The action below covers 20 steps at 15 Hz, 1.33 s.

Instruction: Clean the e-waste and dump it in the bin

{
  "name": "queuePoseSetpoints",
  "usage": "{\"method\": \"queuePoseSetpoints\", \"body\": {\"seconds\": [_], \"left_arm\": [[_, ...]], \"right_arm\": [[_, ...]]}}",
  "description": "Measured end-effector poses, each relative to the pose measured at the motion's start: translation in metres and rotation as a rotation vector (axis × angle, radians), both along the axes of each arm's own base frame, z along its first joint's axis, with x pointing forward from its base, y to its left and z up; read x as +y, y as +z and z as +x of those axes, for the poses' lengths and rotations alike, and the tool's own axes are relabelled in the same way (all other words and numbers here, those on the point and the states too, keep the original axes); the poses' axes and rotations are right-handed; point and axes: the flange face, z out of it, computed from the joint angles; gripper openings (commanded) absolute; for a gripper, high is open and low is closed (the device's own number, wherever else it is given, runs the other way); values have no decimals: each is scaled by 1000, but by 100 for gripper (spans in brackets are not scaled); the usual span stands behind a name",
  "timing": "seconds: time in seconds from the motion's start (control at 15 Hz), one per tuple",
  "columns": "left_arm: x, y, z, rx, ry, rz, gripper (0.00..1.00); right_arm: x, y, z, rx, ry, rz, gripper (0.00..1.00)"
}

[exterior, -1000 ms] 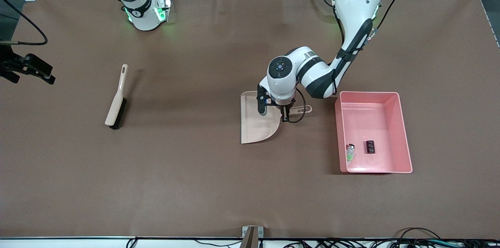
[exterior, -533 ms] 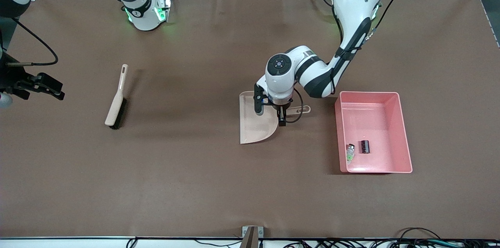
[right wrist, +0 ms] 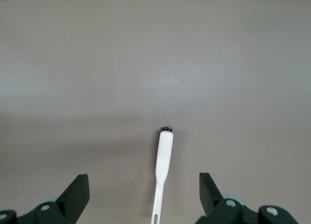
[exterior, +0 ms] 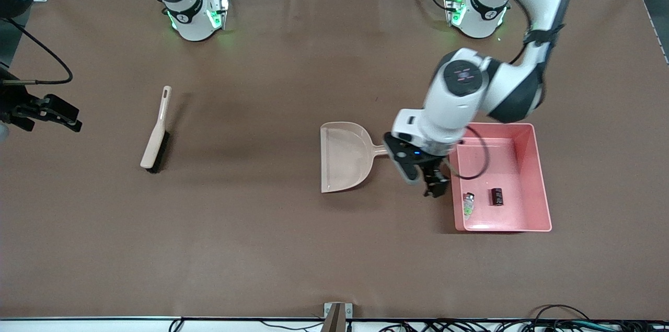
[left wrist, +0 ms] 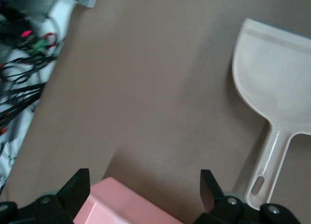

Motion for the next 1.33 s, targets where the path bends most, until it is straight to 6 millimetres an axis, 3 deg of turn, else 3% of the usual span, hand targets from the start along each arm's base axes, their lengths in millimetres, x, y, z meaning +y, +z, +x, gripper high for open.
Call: {"method": "queuePoseSetpoints", "body": {"seconds": [0.2, 0.4, 0.6, 0.93, 1.33], "left_arm": [[43, 50, -1, 52, 211, -76, 100], [86, 90, -16, 98, 498, -123, 100], [139, 116, -38, 114, 696, -148, 100], [227, 152, -71, 196, 861, -102, 100], [237, 190, -110, 238, 1007, -90, 100]], "right_arm": [[-4, 11, -4, 6, -7, 0, 100], [-9, 13, -4, 6, -17, -1, 100], [-8, 13, -4, 6, -15, -1, 100], [-6, 12, -4, 7, -12, -1, 100], [1, 11, -3, 8, 0, 0, 100]]}}
